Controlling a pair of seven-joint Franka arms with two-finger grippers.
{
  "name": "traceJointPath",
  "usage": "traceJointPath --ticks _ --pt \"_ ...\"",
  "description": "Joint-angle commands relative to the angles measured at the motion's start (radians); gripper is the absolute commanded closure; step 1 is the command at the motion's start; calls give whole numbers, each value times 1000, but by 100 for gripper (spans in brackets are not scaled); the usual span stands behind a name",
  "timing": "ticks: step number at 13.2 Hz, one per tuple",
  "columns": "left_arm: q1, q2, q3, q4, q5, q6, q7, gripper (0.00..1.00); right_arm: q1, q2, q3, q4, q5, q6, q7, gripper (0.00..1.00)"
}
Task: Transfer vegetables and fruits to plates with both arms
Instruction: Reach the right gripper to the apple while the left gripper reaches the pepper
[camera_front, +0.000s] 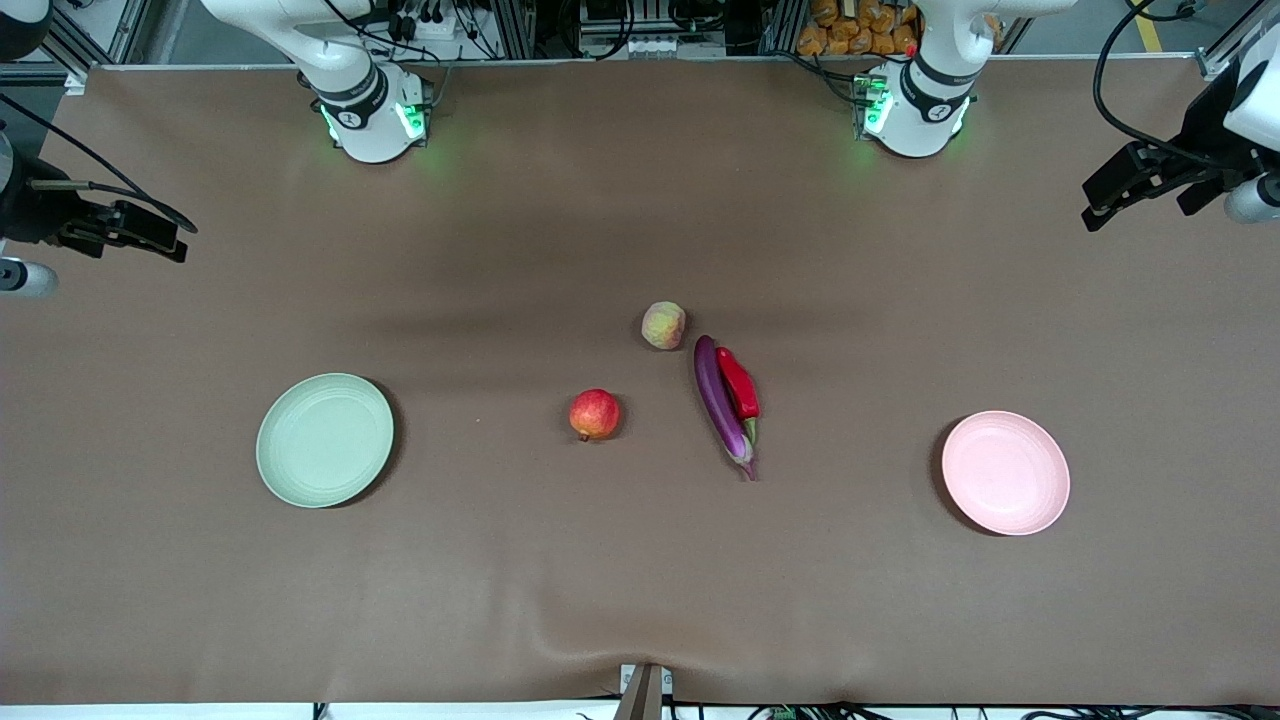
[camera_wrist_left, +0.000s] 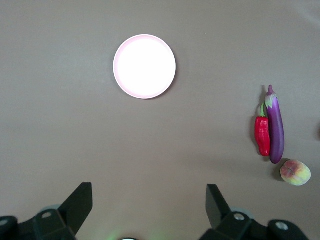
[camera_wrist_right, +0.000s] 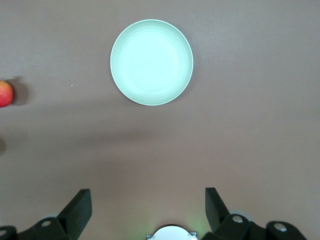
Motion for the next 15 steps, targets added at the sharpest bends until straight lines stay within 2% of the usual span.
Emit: traceJointPath --ticks 1,5,8,12,15 --pt "-1 11 3 32 -12 -27 13 0 -26 -16 20 -8 -18 -7 -43 0" --pt "-2 12 4 35 -11 -62 2 0 -26 -7 20 -17 -9 -21 -54 0" --pt "-7 -5 -3 6 -12 -81 0 0 -18 39 20 -28 18 -18 -43 0" --pt "2 -17 -25 -29 -12 -49 0 0 -15 166 20 -27 196 10 22 0" --pt "-1 -16 -25 -52 -12 -4 0 0 24 281 23 -27 320 126 154 0"
